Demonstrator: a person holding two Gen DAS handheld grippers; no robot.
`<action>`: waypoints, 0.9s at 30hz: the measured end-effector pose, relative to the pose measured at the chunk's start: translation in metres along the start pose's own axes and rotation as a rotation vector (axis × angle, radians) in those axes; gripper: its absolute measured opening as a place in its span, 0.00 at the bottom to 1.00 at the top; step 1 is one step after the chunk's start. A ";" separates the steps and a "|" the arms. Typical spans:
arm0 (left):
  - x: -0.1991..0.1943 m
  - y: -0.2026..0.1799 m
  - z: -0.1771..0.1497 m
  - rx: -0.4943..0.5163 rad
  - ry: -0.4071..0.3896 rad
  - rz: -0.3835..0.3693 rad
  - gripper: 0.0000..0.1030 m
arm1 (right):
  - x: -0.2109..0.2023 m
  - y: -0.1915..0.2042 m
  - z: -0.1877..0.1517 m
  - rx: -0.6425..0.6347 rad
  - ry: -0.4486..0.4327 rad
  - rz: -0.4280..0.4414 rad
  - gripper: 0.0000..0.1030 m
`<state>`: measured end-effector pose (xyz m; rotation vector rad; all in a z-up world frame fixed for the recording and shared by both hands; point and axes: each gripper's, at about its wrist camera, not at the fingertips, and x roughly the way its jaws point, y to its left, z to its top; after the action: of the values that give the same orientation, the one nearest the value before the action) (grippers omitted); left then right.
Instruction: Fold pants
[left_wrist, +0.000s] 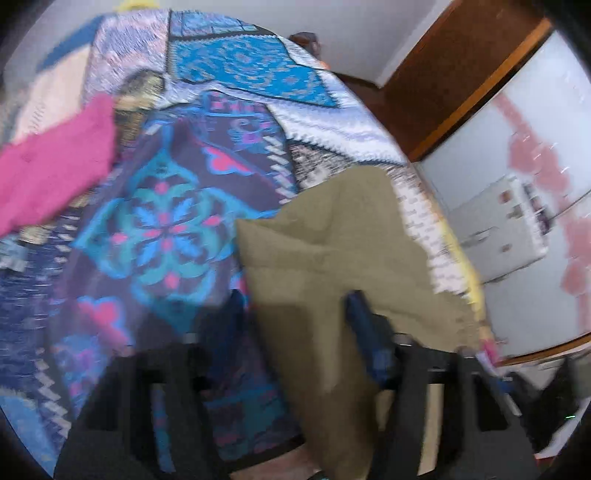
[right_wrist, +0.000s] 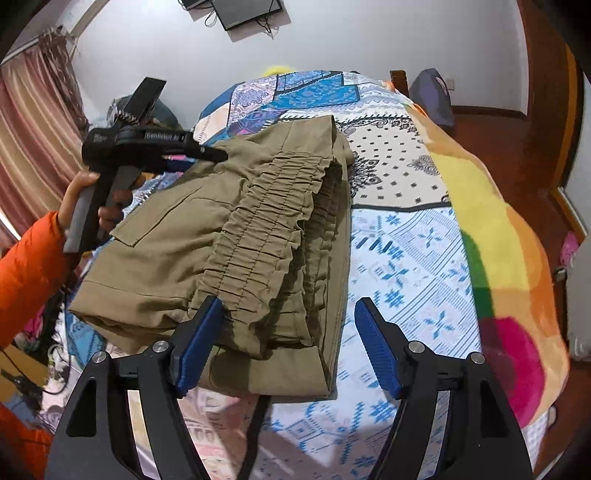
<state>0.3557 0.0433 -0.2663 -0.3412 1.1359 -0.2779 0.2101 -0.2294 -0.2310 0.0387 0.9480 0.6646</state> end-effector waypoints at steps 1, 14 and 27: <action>0.002 0.004 0.003 -0.028 0.008 -0.035 0.38 | 0.001 -0.001 0.003 -0.020 0.006 -0.009 0.68; -0.047 0.008 -0.028 0.043 -0.087 0.103 0.05 | 0.017 -0.011 0.039 -0.101 0.046 -0.156 0.69; -0.136 0.020 -0.168 -0.051 -0.214 0.174 0.04 | 0.008 0.061 0.051 -0.183 0.030 -0.022 0.71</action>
<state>0.1485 0.0931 -0.2243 -0.3066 0.9554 -0.0573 0.2211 -0.1636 -0.1872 -0.1435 0.9115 0.7312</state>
